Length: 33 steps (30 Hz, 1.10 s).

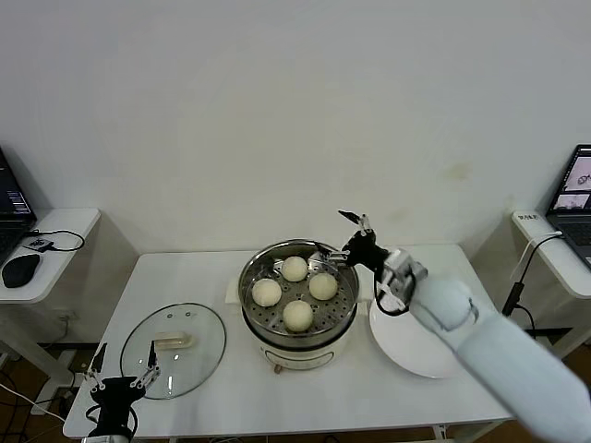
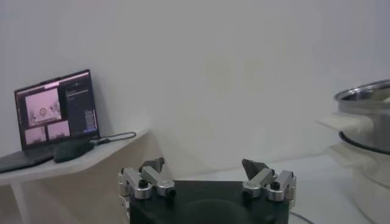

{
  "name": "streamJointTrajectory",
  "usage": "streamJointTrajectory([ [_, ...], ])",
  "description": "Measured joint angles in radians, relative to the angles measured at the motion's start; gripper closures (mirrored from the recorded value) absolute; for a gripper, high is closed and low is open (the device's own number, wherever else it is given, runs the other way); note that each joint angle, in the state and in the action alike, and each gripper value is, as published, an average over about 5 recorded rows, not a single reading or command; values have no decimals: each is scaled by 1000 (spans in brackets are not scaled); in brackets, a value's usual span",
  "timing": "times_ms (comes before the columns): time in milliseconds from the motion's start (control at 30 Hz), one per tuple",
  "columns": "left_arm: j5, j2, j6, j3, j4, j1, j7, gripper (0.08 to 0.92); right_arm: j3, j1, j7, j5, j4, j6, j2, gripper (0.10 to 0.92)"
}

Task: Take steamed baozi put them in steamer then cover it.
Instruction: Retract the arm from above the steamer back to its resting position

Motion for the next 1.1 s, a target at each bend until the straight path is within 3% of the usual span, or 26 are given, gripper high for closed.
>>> streamJointTrajectory([
  [233, 226, 14, -45, -23, 62, -30, -14, 177, 409, -396, -28, -57, 47, 97, 196, 203],
  [467, 572, 82, -60, -49, 160, -50, -15, 177, 692, -673, -44, -74, 78, 147, 341, 203],
  [767, 946, 146, -43, -39, 263, -95, 10, 177, 889, -809, -44, -84, 79, 194, 468, 203],
  [1100, 1119, 169, -23, -8, 336, -192, 54, 177, 953, -860, -49, -105, 70, 217, 540, 203],
])
